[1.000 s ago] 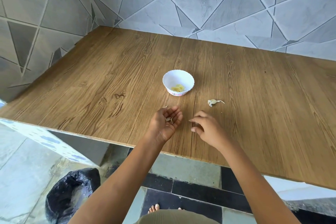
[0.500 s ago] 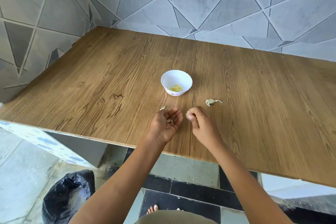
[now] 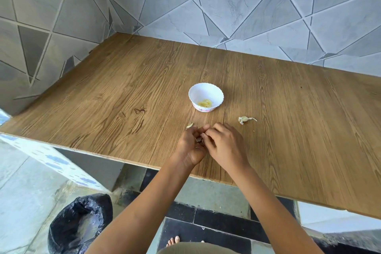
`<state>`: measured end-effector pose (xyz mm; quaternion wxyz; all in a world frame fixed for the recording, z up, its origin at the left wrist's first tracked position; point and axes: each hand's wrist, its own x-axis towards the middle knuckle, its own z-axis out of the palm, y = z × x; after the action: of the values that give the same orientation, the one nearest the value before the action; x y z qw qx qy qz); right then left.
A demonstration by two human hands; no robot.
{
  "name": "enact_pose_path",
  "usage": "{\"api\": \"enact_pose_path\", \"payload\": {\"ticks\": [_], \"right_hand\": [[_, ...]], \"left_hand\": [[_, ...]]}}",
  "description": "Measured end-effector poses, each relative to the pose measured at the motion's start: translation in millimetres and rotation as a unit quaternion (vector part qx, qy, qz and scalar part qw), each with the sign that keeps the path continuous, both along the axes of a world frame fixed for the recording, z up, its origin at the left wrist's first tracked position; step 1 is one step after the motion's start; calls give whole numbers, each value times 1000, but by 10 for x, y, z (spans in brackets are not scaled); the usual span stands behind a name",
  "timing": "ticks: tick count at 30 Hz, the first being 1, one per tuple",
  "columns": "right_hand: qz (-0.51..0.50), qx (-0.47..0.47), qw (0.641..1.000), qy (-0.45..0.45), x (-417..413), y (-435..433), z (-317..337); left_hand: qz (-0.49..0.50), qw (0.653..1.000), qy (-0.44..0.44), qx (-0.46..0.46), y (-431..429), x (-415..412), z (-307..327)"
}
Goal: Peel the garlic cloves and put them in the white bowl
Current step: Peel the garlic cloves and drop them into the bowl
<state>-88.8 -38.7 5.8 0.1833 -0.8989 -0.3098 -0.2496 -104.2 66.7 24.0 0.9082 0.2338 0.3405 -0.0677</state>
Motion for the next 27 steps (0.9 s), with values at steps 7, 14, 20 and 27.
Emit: {"api": "enact_pose_path", "payload": {"ticks": [7,14,20,27], "right_hand": [[20,64,996,65,-16,-54,-8],[100,215,945,224,-39,-180,38],[183,239,912,280,-177,211,-36],[321,165,860,360,-775,1325,-198]], "left_hand": [[-4,1000,1,3,-3,-3,-57],[55,998,-14,-8,-32,-157,-26],[168,985,-20,-44,411,-612,-39],[344,939,-9,-27,1413,-1580,-205]]}}
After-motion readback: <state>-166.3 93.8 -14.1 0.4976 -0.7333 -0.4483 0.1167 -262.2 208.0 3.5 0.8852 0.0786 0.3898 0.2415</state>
